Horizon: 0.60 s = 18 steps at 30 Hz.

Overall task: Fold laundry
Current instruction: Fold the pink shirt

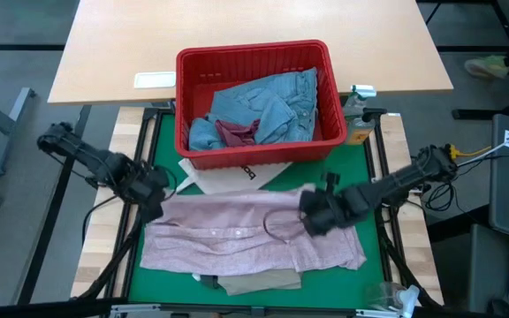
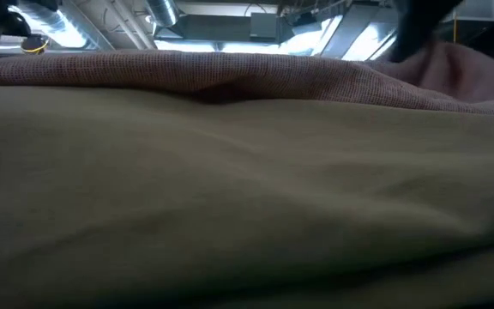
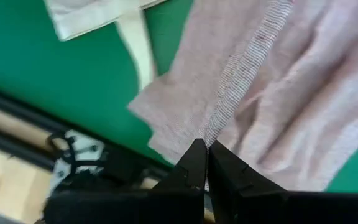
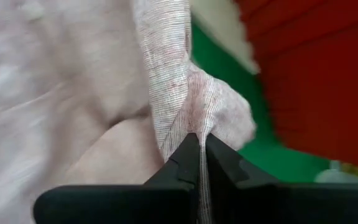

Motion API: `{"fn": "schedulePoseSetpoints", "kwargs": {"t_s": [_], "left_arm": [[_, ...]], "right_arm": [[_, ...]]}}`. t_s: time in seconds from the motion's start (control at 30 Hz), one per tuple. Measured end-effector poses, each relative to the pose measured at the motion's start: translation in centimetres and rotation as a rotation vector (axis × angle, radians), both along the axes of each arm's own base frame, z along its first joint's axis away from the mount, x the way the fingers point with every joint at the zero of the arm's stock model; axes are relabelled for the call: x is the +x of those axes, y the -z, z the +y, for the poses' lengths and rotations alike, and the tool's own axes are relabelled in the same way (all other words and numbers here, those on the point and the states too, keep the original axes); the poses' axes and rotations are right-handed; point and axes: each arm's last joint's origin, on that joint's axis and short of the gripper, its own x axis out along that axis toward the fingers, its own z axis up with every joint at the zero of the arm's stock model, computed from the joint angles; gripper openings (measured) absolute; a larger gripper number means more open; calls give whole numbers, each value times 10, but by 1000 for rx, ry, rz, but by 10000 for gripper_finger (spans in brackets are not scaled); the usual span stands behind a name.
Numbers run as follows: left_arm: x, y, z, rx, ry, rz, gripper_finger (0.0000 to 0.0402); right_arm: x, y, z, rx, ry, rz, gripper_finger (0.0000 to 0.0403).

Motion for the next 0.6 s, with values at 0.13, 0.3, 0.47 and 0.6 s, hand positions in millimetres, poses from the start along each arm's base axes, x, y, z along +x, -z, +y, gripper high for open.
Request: {"fn": "schedulePoseSetpoints", "kwargs": {"t_s": [0.13,0.3,0.47,0.6], "left_arm": [[4,4,-25,-39,70,-43,0],[4,13,-61,-93,151,-33,0],[1,29,-96,-126,191,44,0],[0,44,-123,-160,223,85,0]], "right_arm": [[-14,4,29,69,-30,-20,14],[-27,3,59,173,-11,-101,14],[-32,6,87,259,-47,-175,14],[-31,17,104,266,-82,-182,14]]}}
